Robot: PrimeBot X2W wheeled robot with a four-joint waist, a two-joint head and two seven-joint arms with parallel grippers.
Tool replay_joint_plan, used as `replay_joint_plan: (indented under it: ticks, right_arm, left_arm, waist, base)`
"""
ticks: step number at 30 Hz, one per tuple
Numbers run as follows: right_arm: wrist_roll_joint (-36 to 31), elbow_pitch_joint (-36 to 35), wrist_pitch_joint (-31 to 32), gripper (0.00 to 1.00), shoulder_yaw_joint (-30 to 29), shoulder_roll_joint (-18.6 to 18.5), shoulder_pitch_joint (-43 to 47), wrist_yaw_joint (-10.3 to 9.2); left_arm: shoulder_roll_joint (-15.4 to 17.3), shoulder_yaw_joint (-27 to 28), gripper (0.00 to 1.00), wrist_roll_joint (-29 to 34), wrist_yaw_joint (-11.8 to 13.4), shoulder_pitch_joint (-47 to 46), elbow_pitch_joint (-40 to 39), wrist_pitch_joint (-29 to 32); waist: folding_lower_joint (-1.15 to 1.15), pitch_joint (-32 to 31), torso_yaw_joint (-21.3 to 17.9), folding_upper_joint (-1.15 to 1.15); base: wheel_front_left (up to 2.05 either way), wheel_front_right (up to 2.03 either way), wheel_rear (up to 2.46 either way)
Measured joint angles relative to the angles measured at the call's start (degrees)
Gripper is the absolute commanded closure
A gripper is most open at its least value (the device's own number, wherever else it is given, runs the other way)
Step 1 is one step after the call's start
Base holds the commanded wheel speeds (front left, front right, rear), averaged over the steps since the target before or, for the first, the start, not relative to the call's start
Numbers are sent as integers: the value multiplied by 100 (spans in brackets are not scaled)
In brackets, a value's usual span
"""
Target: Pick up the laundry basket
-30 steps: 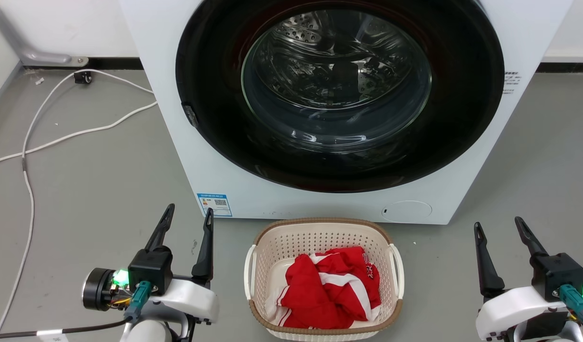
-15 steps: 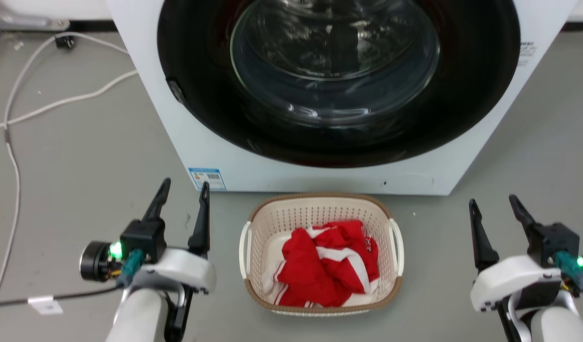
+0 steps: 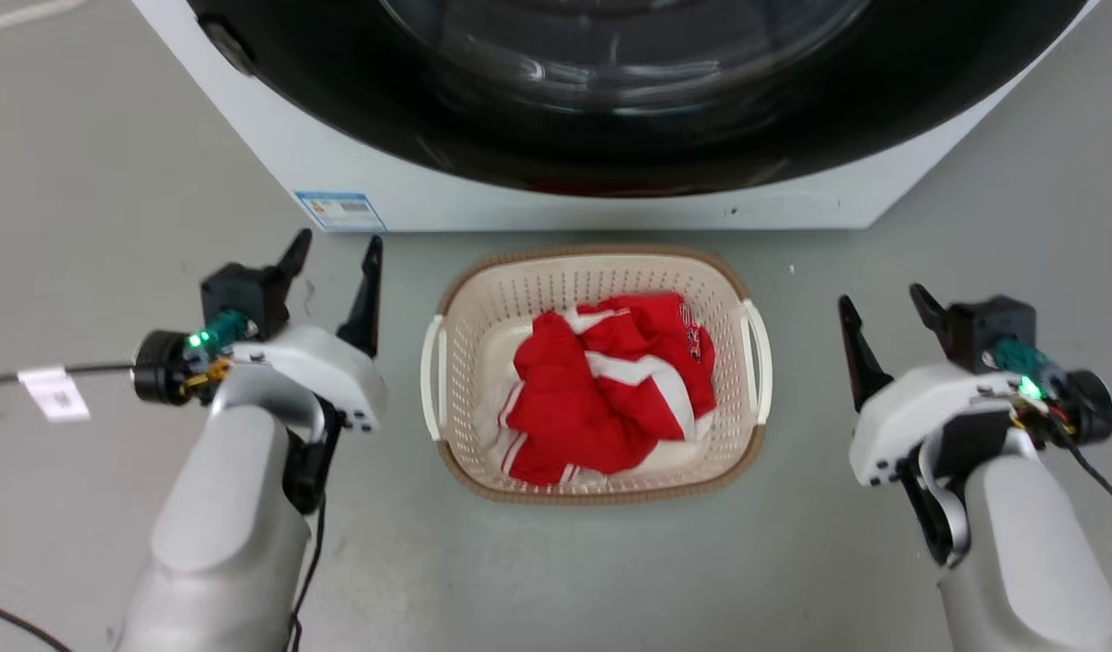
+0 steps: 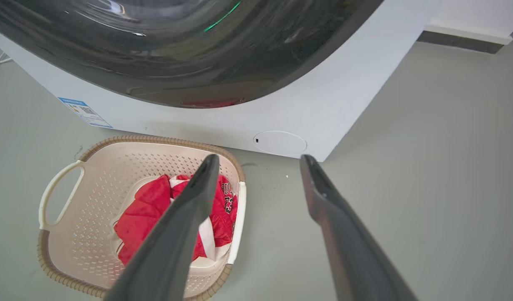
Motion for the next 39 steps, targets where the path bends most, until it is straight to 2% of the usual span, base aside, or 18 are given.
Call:
replay_joint_plan:
  ticks: [10, 15, 26, 39]
  right_arm:
    - [328, 1577, 528, 0, 433, 1, -1252, 0]
    - [503, 2347, 602, 0, 643, 4, -1880, 0]
    - [1024, 3846, 856, 0, 1222, 4, -3076, 0]
    - [1590, 4767, 835, 0, 1759, 4, -3875, 0]
  left_arm:
    - [135, -271, 0, -422, -123, -1135, 1467, 278]
    - [142, -728, 0, -898, -137, -1567, 1989, 680]
    - [425, -1602, 0, -1906, -137, -2252, 2571, 1484]
    - [553, -2330, 0, -2615, -142, -2776, 2865, 1880]
  waist:
    - [0, 1049, -130, 0]
    - [0, 1503, -173, 0]
    - [0, 2296, -242, 0]
    - [0, 2841, -226, 0]
  base:
    - [0, 0, 0]
    - [0, 0, 0]
    - [0, 0, 0]
    - [0, 0, 0]
